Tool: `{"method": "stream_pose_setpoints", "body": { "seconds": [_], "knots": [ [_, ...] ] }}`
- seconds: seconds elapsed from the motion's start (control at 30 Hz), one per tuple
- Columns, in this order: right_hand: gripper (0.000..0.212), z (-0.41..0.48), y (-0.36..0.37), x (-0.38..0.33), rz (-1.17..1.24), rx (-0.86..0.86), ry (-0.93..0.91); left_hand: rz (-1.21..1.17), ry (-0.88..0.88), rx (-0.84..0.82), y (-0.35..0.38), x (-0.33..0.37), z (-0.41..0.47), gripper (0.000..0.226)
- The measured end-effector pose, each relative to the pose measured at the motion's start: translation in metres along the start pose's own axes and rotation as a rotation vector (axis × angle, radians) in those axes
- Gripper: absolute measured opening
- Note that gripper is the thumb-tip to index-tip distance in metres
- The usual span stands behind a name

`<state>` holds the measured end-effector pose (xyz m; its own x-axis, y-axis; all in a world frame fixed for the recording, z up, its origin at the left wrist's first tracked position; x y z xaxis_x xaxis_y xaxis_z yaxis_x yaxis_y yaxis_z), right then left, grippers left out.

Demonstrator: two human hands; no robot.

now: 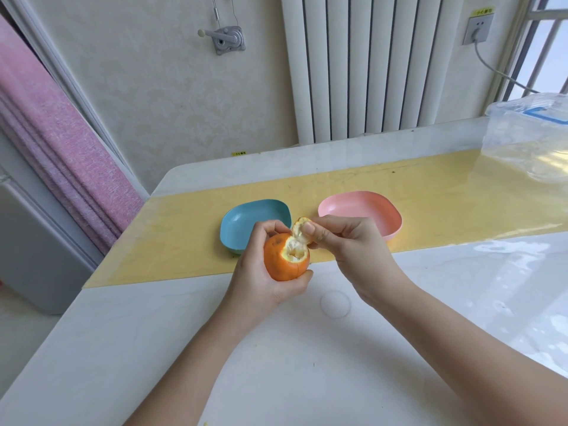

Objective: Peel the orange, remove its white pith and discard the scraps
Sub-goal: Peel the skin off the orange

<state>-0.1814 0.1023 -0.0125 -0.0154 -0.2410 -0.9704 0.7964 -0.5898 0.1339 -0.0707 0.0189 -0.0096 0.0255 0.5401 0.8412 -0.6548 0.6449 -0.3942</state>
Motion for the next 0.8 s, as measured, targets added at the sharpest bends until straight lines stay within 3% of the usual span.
{"method": "stream_pose_setpoints", "body": {
  "seconds": [0.2,0.43,0.6,0.67,0.73,0.8],
  "knots": [
    [0.017,-0.001,0.002,0.007,0.253,0.014,0.090,-0.066,0.032,0.061,0.003,0.004,-0.001,0.058],
    [0.035,-0.004,0.009,0.024,0.672,0.076,0.271,-0.325,-0.052,0.000,0.009,-0.004,0.004,0.067],
    [0.015,0.000,-0.007,0.026,0.923,0.244,0.299,-0.658,-0.147,-0.030,0.010,-0.007,0.004,0.078],
    [0.016,0.002,-0.016,0.018,0.711,0.204,0.223,-0.745,-0.176,0.004,0.004,-0.010,0.005,0.084],
    [0.019,0.000,-0.013,0.009,0.232,0.104,0.125,-0.847,-0.222,0.042,-0.003,-0.013,0.008,0.084],
    [0.019,-0.003,-0.005,0.002,-0.241,0.032,0.012,-0.930,-0.262,0.073,-0.010,-0.016,0.013,0.069]
  ]
}}
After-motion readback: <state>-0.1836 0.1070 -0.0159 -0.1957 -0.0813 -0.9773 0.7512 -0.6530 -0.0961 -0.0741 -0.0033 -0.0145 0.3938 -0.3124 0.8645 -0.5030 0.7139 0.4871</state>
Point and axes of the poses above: each hand's wrist, its own z-axis towards the middle knuckle, its own y-axis out of the palm, x = y × z, the point moved 7 cm from there along z, towards the middle knuckle, and after that the axes turned 1 degree about -x, right-handed, at the moved point
